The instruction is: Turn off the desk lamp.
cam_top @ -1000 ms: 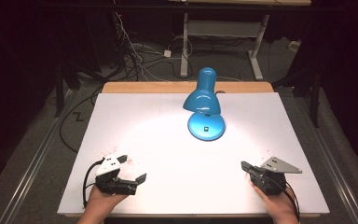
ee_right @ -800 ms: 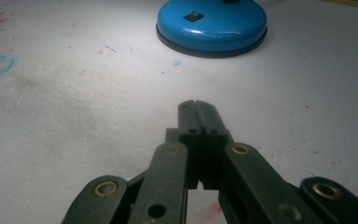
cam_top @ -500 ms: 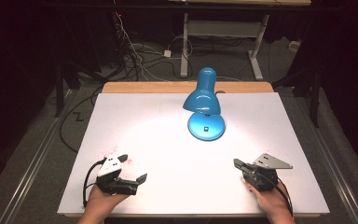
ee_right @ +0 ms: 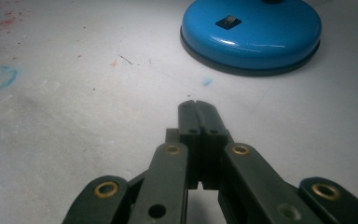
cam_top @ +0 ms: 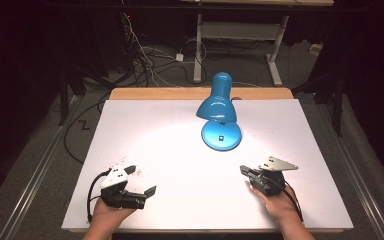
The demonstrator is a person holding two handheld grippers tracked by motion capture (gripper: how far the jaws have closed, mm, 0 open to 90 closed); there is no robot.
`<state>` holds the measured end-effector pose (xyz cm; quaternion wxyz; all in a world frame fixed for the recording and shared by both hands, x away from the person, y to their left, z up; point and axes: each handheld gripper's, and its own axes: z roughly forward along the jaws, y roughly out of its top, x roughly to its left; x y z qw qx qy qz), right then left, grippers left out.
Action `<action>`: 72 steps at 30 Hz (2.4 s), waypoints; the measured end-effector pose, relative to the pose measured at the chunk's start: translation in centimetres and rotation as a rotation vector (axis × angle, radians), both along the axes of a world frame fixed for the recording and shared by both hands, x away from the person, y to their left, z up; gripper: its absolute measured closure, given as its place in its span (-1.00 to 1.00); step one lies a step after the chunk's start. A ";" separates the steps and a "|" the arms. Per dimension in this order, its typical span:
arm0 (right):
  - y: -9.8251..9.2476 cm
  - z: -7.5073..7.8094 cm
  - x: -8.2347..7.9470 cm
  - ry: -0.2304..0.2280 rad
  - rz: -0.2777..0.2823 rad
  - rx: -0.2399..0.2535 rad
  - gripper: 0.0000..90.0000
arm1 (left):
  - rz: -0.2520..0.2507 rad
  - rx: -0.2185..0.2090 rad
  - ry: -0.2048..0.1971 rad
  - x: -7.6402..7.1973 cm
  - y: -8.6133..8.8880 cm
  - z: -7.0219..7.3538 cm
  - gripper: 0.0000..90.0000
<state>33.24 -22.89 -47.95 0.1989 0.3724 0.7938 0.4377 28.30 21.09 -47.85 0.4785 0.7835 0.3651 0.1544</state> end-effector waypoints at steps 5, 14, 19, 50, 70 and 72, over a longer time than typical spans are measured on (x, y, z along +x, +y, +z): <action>0.4 0.2 1.3 0.007 0.008 0.012 1.00 | 0.006 -0.006 0.005 0.1 0.0 -0.3 -1.00; 1.4 0.1 3.6 -0.006 0.007 0.026 1.00 | 0.001 0.002 0.005 0.2 0.0 -0.4 -1.00; 1.8 -0.1 4.4 0.001 0.004 0.025 1.00 | -0.008 0.007 0.010 0.2 -0.1 -0.5 -1.00; 4.3 1.0 10.1 -0.029 -0.020 0.055 1.00 | -0.018 -0.009 0.011 0.2 0.1 -0.4 -1.00; 5.4 0.8 11.9 -0.004 -0.024 0.075 1.00 | -0.008 -0.022 0.010 0.2 0.3 -0.4 -1.00; 5.5 0.6 12.0 0.003 -0.032 0.069 1.00 | -0.009 -0.023 0.011 0.2 0.3 -0.4 -1.00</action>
